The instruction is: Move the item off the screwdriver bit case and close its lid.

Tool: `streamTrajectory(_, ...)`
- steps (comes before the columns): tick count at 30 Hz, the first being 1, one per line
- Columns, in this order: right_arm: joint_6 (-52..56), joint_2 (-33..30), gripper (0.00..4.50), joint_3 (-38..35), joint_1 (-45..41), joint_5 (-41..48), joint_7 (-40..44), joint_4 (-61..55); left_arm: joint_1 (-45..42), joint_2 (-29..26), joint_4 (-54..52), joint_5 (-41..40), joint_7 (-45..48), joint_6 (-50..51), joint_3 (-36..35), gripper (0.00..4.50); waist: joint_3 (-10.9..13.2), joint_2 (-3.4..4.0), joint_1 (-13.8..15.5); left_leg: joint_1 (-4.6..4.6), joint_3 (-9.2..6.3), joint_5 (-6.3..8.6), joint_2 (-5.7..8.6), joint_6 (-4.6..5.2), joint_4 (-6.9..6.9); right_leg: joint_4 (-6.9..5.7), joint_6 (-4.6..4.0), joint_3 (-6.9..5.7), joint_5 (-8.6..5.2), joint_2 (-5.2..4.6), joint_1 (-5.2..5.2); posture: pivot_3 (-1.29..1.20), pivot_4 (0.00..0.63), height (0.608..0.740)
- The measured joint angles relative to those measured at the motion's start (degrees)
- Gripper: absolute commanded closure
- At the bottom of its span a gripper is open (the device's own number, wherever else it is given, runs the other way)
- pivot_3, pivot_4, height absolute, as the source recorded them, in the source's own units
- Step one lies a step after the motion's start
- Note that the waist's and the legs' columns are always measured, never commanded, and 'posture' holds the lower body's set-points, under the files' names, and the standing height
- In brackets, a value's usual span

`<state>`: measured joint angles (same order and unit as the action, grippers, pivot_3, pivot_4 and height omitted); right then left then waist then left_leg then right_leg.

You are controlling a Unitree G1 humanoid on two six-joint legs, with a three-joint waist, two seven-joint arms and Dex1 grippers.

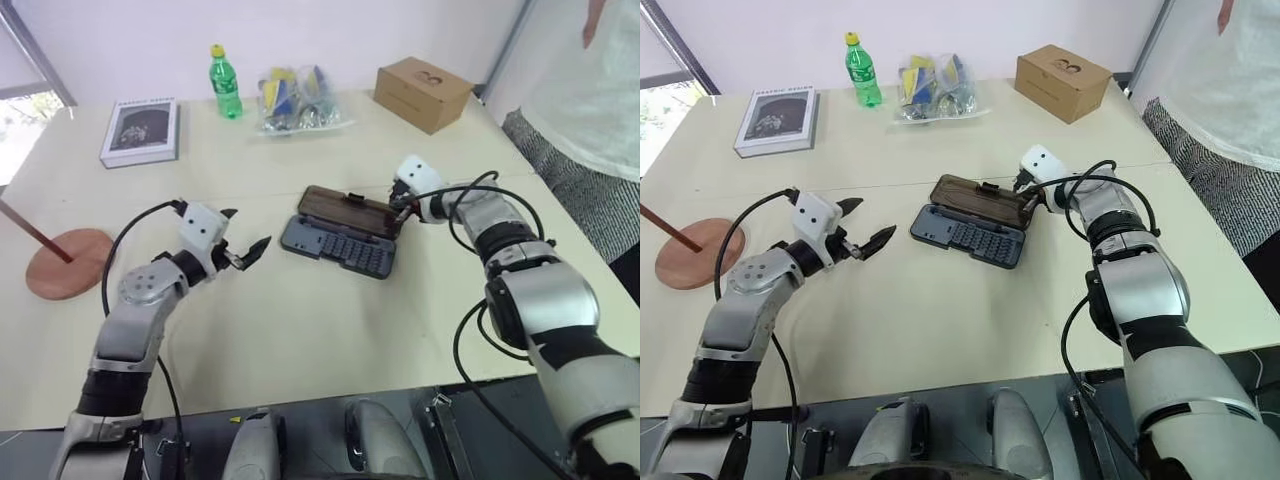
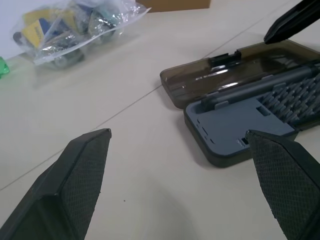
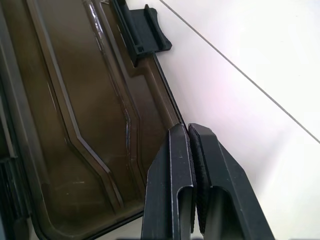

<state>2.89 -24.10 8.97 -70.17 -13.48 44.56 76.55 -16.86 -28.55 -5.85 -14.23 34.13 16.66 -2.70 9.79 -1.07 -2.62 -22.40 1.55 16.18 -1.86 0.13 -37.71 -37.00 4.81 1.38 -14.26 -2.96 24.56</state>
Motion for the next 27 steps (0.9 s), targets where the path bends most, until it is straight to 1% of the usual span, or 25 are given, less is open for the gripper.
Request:
streamTrajectory(3, -0.73, -0.02, 4.43, 0.11, 0.04, -0.44, 0.03, 0.0, 0.0, 0.0, 0.0, 0.03, -0.18, 0.02, -0.12, 0.0, 0.0, 0.0, 0.0, 0.0, -0.01, 0.0, -0.01, 0.0, 0.0, 0.0, 0.0, 0.0, 0.0, 0.0, 0.0, 0.0, 0.15, 0.74)
streamTrajectory(4, -1.37, -0.05, 4.2, 0.23, 0.14, -0.83, 0.03, 0.0, 0.0, 0.0, 0.0, 0.05, -0.38, 0.02, -0.12, 0.0, 0.0, 0.0, 0.0, 0.0, -0.01, 0.0, -0.01, 0.0, 0.0, 0.0, 0.0, 0.01, 0.0, 0.0, 0.0, 0.0, 0.15, 0.74)
streamTrajectory(6, -2.74, 0.01, 3.58, 0.7, 0.46, -1.44, 0.44, 0.0, -0.05, 0.02, 0.0, 0.09, -0.66, 0.02, -0.12, 0.0, 0.0, 0.0, -0.01, 0.0, -0.01, 0.0, -0.01, 0.0, 0.0, 0.0, 0.0, 0.01, 0.0, 0.0, 0.0, 0.0, 0.15, 0.74)
streamTrajectory(11, -3.28, 0.55, 1.15, 0.58, 1.0, -1.73, 0.41, 0.0, -0.12, 0.03, -0.07, 0.1, -1.15, 0.06, -0.12, 0.0, 0.0, 0.0, 0.06, 0.0, -0.09, -0.01, -0.01, -0.01, -0.01, -0.01, 0.0, 0.01, 0.0, -0.04, -0.01, 0.0, 0.15, 0.74)
streamTrajectory(23, -2.34, 0.79, 1.15, -0.42, 1.02, -1.6, -0.2, 0.0, -0.11, 0.05, -0.78, 0.1, -1.8, 0.13, -0.12, 0.0, 0.0, 0.0, 0.06, 0.01, -0.11, -0.01, 0.0, -0.02, -0.01, -0.02, 0.0, 0.01, 0.0, -0.05, -0.01, 0.0, 0.15, 0.74)
streamTrajectory(26, -1.7, 0.84, 1.95, -0.91, 1.35, -1.44, -0.3, 0.03, -0.09, 0.09, -1.09, 0.16, -2.14, 0.12, -0.14, 0.0, 0.0, 0.0, 0.08, 0.01, -0.11, -0.01, 0.0, -0.02, -0.01, -0.02, 0.0, 0.01, 0.0, -0.05, -0.01, 0.0, 0.15, 0.74)
streamTrajectory(27, -1.55, 0.91, 2.47, -1.17, 1.54, -1.39, -0.29, 0.03, 0.02, 0.09, -1.27, 0.22, -2.25, 0.11, -0.21, 0.0, -0.01, 0.0, 0.08, 0.01, -0.11, -0.01, 0.0, -0.02, -0.01, -0.02, 0.0, 0.01, 0.0, -0.05, -0.01, 0.0, 0.15, 0.74)
